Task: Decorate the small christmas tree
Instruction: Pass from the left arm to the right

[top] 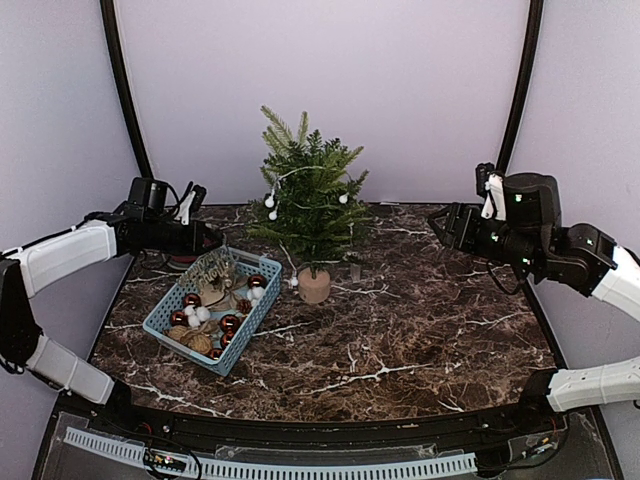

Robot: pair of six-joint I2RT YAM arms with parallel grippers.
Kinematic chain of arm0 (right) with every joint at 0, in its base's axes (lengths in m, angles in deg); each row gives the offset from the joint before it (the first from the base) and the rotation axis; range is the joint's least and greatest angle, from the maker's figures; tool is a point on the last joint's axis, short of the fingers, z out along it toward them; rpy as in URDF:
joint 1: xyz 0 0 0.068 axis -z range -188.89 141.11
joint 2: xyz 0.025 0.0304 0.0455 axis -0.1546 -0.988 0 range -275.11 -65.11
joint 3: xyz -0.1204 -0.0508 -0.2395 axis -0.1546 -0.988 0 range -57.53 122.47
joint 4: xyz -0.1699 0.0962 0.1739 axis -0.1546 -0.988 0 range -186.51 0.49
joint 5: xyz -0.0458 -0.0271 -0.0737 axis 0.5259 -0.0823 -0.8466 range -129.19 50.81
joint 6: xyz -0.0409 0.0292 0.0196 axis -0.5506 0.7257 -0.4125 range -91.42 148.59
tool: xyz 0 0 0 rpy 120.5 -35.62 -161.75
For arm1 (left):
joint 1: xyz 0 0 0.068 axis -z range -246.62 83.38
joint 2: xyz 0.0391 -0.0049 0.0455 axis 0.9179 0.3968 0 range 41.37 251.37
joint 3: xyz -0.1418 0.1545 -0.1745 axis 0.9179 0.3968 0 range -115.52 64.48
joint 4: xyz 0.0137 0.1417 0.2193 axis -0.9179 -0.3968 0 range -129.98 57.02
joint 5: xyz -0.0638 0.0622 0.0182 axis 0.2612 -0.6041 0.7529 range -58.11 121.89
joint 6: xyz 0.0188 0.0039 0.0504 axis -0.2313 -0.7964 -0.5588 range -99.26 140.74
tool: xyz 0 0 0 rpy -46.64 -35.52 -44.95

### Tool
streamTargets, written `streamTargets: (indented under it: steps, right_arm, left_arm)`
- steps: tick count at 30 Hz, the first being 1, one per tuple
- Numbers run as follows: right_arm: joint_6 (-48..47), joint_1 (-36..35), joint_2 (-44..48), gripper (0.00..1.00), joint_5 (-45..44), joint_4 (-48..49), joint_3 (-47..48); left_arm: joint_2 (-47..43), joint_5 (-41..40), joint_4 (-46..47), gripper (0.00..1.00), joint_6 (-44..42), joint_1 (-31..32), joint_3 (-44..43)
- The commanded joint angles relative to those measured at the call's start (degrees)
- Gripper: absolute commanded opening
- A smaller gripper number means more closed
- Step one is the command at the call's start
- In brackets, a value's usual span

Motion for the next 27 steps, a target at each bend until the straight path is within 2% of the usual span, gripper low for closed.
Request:
streamTargets:
  steps: [1, 7, 11, 14, 18, 21, 24, 26, 27]
  right_arm:
    - [0.4, 0.34, 0.3, 0.7, 0.85, 1.71, 0.33]
    - [-0.53, 0.25, 0.66, 0.68, 6.13, 4.46, -0.62]
    - [-0.76, -0.37, 2.52, 0.68, 12.88, 12.39, -3.76]
    - [0.37, -1.98, 4.31, 0.7, 15.79, 20.46, -6.83]
    - [1.37, -6.43, 6.11, 0.72, 14.88, 30.84, -11.9]
    - [1.27, -10.6, 5.72, 0.74, 13.63, 37.23, -14.0]
    - [0.31, -15.2, 3.57, 0.74, 12.08, 42.41, -14.33]
    - [-0.99, -19.1, 1.21, 0.74, 10.82, 44.77, -13.43]
    - [-1.72, -20.73, -0.06, 0.74, 9.87, 45.54, -12.59]
  left_arm:
    - [-4.65, -1.98, 3.45, 0.0, 2.9, -0.38, 2.57]
    - [-12.32, -2.21, 6.59, 0.0, 11.15, -0.38, 7.17]
    - [-19.26, -0.92, 11.48, 0.0, 19.79, -0.21, 12.07]
    - [-27.42, -4.23, 14.64, 0.0, 27.01, 1.27, 14.69]
    - [-36.75, -14.45, 16.87, 0.0, 32.23, 7.99, 16.07]
    - [-40.4, -21.61, 18.97, 0.0, 35.66, 14.93, 16.14]
    - [-39.51, -27.56, 23.85, 0.0, 37.27, 21.82, 15.02]
    - [-37.01, -32.15, 26.9, 0.0, 35.88, 30.24, 12.94]
    - [-35.02, -35.02, 27.61, 0.0, 34.15, 32.29, 10.75]
